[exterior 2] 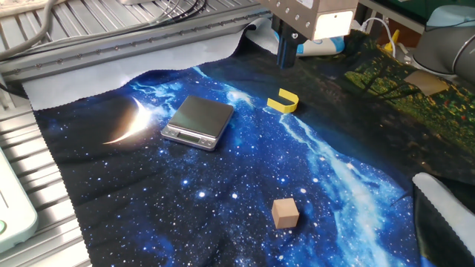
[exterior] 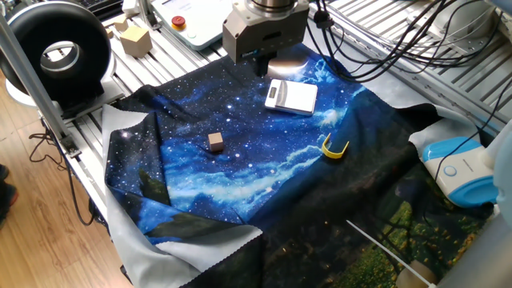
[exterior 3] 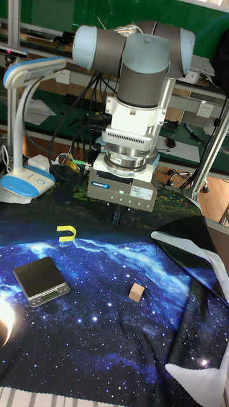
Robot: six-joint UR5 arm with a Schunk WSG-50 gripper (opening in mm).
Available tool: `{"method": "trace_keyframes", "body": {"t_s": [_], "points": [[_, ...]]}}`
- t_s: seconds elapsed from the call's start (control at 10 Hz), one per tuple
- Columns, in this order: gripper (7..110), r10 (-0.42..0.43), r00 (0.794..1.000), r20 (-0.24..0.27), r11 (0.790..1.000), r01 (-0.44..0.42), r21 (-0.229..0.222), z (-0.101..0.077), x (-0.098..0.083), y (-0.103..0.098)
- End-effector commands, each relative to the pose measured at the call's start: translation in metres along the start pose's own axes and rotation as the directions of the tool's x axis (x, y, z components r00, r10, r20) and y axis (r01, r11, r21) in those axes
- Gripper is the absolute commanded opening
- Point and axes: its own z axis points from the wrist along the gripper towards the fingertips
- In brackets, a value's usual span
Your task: Place the block on the scale
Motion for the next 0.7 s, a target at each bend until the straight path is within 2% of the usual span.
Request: {"method": "trace_keyframes", "body": {"t_s": [0.0,0.1,0.2,0.3,0.4,0.5,0.6], "points": [[7,0.002,1.0,-0.008,0.999,-0.002,-0.045,-0.002,0.002,0.009],[7,0.008,1.0,-0.01,0.999,-0.008,-0.052,-0.002,0.002,0.011],[7,0.037,0.999,-0.034,0.992,-0.041,-0.122,-0.004,0.007,0.029],[7,0.009,0.999,-0.034,0.991,-0.013,-0.131,-0.004,0.008,0.031],[7,-0.026,0.999,-0.026,0.995,0.024,-0.095,-0.003,0.007,0.021],[7,-0.061,0.998,-0.003,0.998,0.061,-0.032,-0.002,0.001,0.006],[7,-0.081,0.997,0.012,0.997,0.081,-0.003,-0.002,-0.003,-0.001]]}}
